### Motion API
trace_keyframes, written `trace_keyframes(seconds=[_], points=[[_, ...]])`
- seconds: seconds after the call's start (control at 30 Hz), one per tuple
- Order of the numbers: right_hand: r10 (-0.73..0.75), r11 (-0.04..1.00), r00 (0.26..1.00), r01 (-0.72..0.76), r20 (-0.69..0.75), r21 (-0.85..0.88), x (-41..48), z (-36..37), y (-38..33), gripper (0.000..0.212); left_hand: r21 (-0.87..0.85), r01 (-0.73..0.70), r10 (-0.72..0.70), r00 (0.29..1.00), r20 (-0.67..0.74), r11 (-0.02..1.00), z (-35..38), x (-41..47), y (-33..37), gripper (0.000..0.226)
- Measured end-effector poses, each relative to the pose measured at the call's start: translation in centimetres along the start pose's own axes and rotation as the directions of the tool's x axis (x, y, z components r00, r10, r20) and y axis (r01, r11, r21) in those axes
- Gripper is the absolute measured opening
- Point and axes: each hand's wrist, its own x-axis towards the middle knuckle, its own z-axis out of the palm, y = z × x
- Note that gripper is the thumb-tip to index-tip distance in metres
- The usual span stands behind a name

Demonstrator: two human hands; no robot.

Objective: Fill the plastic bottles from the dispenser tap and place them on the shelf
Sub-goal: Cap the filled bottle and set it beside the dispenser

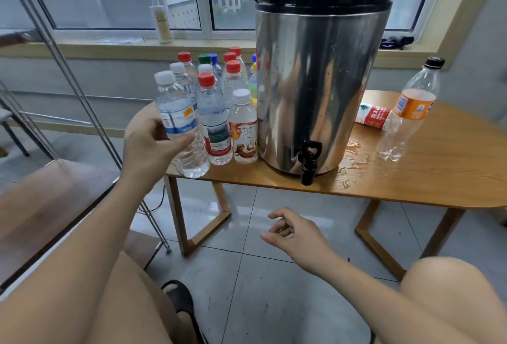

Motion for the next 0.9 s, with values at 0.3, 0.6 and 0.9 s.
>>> trace_keyframes(seconds=[0.3,0.6,0.9], points=[[-0.003,0.999,1.0,0.002,-0.014,-0.042,-0.2,-0.4,0.6,0.036,0.024,0.137,-0.135,0.988,-0.069,0.99,2.7,4.6,-4.6,0.053],[-0.01,0.999,1.0,0.009,-0.019,-0.042,-0.2,-0.9,1.2,0.038,0.146,0.13,-0.116,0.988,-0.102,0.981,4.0,7.8,-5.6,0.06],[-0.025,1.0,0.999,0.024,-0.04,-0.015,-0.1,-1.2,1.2,0.035,0.124,0.184,-0.169,0.978,-0.12,0.975,4.3,8.0,-5.6,0.068]])
